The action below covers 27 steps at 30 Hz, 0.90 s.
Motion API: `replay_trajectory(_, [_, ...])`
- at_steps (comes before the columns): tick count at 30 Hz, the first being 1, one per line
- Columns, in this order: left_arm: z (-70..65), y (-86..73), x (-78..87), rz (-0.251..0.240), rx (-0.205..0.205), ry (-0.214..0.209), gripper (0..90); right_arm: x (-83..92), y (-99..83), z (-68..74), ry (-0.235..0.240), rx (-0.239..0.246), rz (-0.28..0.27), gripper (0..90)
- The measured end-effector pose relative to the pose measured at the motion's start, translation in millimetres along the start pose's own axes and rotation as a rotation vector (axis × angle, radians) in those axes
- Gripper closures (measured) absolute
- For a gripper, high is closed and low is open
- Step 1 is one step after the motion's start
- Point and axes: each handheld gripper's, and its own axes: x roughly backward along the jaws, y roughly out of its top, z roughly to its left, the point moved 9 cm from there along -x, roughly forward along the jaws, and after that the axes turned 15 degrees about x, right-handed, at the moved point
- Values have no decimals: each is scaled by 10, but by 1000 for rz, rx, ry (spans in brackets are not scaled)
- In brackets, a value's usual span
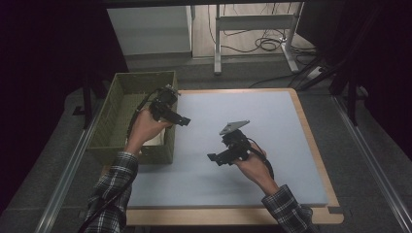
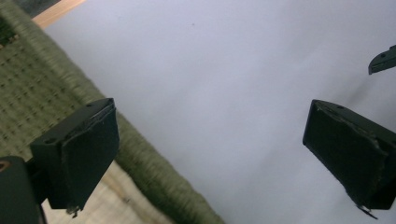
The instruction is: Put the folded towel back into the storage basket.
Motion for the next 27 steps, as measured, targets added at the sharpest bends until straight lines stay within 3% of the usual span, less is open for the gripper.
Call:
replay_trajectory(17, [-589,24,-335,-2,-67,-61,29,284,-478,-132,-44,-28,0,73])
replay_trajectory(27, [-953,-36,-463,-20,-111,-107,25,576,-725,-211,-72,-46,0,68])
